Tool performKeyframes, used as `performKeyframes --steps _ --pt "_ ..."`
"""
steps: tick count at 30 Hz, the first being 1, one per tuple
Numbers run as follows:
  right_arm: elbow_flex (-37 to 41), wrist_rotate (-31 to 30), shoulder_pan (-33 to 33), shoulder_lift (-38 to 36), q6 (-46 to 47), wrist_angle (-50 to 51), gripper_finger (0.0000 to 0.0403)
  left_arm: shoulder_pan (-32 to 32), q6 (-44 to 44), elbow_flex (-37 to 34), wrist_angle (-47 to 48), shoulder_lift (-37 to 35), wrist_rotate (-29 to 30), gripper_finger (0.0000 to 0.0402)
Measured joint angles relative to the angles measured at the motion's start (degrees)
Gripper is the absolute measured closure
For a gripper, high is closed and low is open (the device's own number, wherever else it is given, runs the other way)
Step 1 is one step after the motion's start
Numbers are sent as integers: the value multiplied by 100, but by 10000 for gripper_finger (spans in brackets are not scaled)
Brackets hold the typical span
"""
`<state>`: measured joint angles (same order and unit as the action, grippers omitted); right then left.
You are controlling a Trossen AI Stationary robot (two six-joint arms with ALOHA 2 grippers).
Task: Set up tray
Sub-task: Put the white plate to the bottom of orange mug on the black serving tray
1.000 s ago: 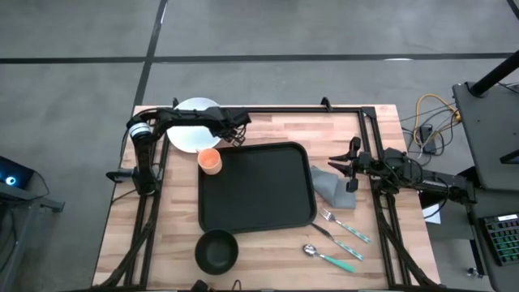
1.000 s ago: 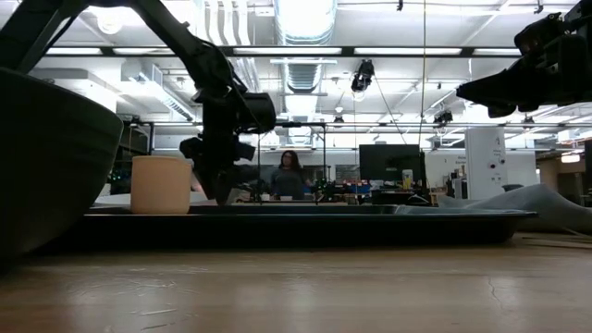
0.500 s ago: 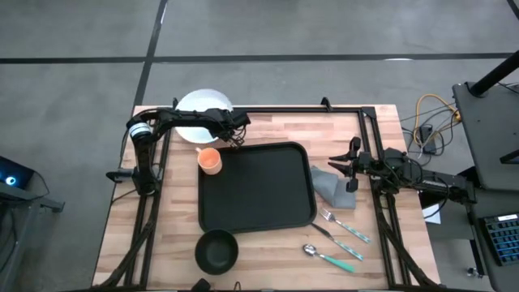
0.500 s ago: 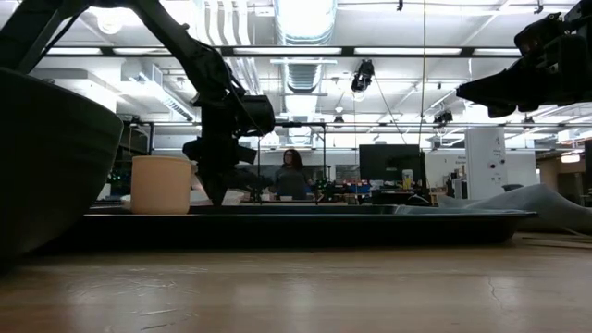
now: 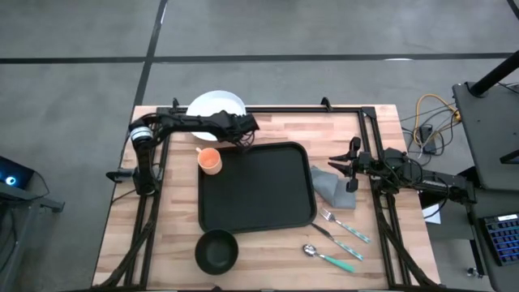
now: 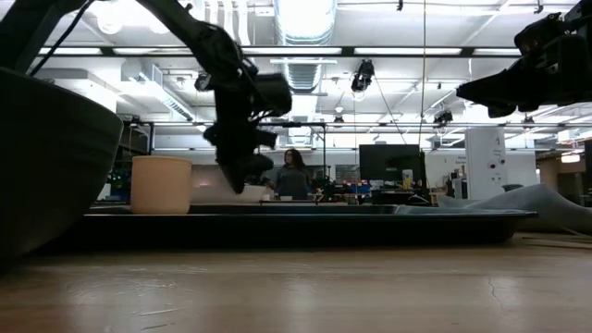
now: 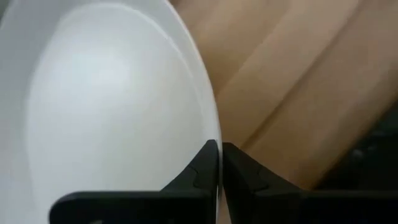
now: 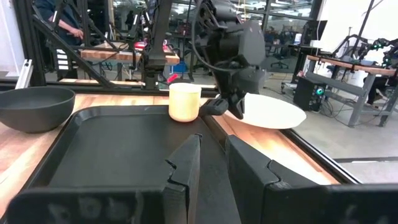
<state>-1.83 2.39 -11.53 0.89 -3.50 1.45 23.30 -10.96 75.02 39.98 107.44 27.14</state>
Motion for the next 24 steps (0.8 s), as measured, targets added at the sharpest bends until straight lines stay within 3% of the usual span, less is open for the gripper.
performKeyframes --steps 13,24 --pt "0 0 0 0 1 1 335 -1037 558 932 73 0 21 401" --pt "0 2 0 0 -7 1 335 -2111 1026 1224 189 0 11 402"
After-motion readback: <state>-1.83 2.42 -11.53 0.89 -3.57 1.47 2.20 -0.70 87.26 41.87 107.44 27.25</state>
